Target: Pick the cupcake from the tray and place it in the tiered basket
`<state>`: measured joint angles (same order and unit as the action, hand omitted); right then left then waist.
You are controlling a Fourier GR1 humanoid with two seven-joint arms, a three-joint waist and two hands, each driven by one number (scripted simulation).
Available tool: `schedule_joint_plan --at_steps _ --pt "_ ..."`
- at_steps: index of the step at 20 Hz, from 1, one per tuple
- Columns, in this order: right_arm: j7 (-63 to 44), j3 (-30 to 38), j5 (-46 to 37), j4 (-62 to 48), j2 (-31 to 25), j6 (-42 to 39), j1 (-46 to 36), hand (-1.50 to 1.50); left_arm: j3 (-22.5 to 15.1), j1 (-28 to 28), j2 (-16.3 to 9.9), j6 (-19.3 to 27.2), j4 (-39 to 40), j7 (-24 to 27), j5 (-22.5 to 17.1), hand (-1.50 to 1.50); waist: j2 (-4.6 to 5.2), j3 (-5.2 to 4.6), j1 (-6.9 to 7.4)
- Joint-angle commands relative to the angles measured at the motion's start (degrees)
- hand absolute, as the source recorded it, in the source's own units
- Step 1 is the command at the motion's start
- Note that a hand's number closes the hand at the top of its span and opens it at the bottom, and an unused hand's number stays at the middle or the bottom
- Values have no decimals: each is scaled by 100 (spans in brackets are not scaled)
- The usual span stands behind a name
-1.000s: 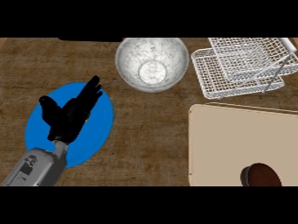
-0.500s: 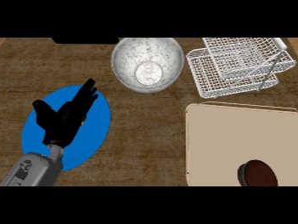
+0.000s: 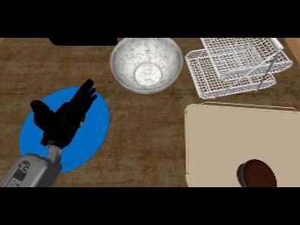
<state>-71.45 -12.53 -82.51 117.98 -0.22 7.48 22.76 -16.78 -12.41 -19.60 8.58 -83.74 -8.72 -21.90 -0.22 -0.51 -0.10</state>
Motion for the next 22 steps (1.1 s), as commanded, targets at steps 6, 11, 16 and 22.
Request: schedule_joint_plan --at_steps 6,11,16,22 --pt "-1248 12 342 -882 17 263 -553 -150 17 104 -25 16 -267 -222 84 0 26 58 73" --pt "-663 49 378 -1228 14 486 -918 150 83 -1 179 -145 277 149 164 0 45 52 26" --pt "-646 98 166 -1395 12 459 -1014 150 25 110 261 -40 103 39 237 0 39 54 58" --pt "2014 504 1641 -1068 -995 -449 -881 150 62 68 238 -73 48 -63 235 0 50 70 76"
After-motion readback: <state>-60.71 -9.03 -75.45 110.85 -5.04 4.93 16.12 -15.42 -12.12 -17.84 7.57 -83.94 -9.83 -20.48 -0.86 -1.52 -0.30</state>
